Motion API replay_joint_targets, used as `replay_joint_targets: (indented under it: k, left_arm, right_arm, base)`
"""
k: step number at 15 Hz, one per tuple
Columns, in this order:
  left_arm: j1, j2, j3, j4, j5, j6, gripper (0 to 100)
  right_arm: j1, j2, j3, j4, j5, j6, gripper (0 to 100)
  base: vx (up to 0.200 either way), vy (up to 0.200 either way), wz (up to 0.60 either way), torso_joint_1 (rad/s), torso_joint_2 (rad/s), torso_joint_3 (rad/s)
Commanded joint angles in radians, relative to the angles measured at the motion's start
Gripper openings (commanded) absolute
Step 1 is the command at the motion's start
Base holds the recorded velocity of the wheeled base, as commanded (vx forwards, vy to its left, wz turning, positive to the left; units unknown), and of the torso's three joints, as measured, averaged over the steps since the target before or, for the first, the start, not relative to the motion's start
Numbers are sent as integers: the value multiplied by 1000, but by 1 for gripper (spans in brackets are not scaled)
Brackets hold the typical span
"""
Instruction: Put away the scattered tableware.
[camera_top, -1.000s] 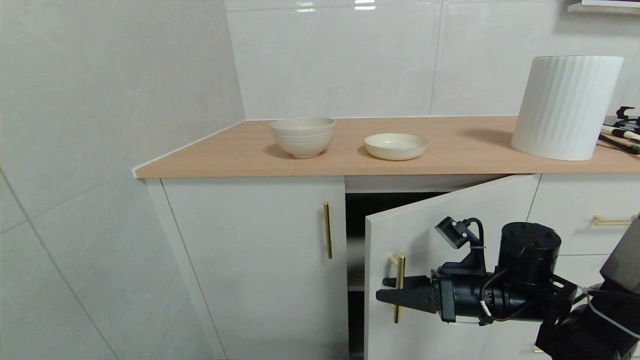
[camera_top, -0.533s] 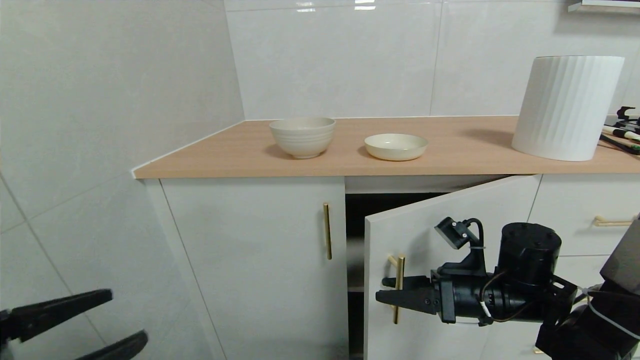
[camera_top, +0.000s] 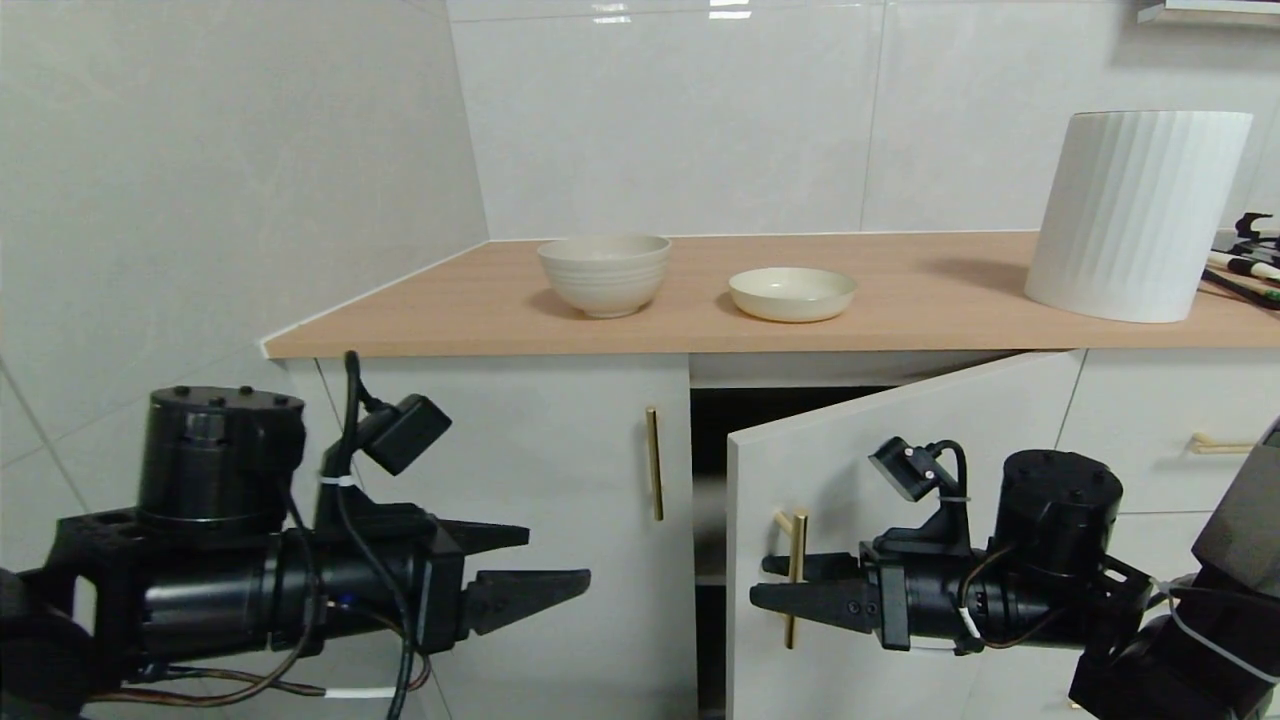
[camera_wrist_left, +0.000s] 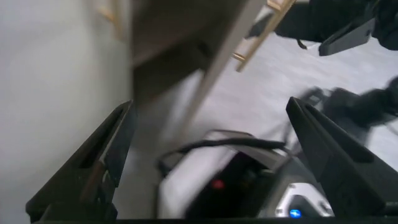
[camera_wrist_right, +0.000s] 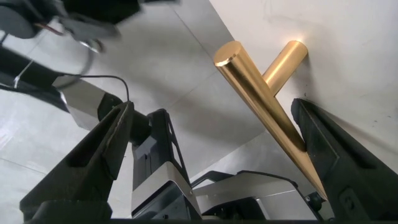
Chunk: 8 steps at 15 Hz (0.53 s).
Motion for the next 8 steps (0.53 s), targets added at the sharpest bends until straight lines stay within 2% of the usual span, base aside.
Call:
replay_joint_targets:
  k: [1,4,5,7,8]
  left_arm:
    - [-47,102,18,-34,2,-24,100]
    - [-109,136,5,-48,2,-76,100]
    - [-118,161,4,-74,2,-84,0]
    - [-124,233,1,-183,4,-87,0]
    - [-126,282,-5,-258,10,-112,0]
  right_arm:
    - [1,13,2,6,-1,1,100]
    - [1,27,2,4,-1,0,100]
    - [0,30,2,4,-1,0,100]
    - [0,31,2,4,-1,0,100]
    - [1,34,2,4,-1,0,100]
  base:
    - [0,0,0,0,0,0]
    - [0,0,0,0,0,0]
    - [0,0,0,0,0,0]
    - [0,0,0,0,0,0]
    - [0,0,0,0,0,0]
